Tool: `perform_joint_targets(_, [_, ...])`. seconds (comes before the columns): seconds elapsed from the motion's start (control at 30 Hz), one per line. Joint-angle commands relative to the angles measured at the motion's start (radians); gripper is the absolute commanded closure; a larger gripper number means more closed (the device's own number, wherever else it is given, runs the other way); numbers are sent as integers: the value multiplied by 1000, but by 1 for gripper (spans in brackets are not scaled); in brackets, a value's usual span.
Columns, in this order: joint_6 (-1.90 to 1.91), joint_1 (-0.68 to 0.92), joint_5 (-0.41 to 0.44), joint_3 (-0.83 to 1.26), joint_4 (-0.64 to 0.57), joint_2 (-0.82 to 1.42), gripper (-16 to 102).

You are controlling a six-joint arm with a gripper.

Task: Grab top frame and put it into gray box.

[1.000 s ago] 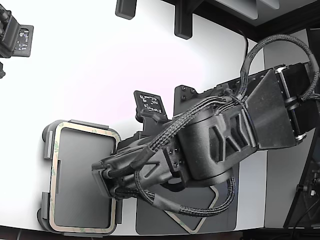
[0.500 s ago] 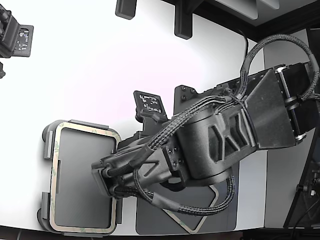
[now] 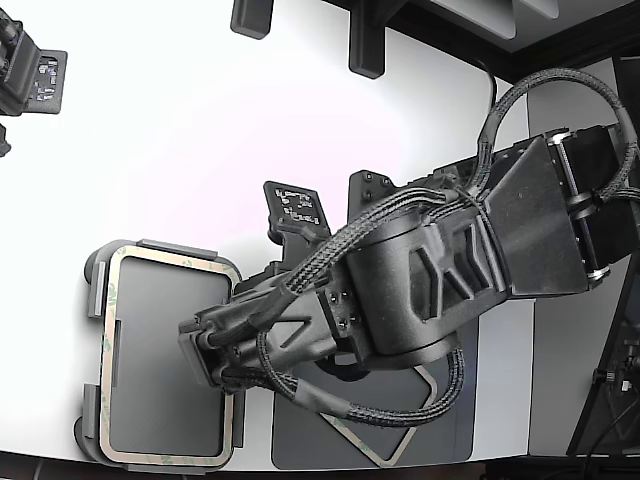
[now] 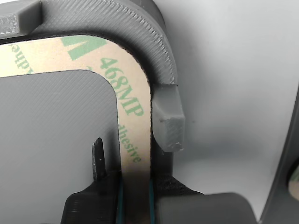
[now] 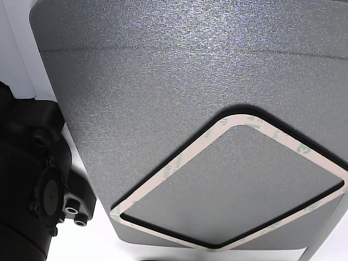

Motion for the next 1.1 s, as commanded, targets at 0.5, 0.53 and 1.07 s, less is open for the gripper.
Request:
perform_joint_targets(0.5, [-51,-14,104,-123,8,46,-14])
perform_joint_targets(0.53, [-67,-15,137,-150,3,46,-14])
perform_joint_targets(1.07, [-1077,-160,403,77,-213,448,-14])
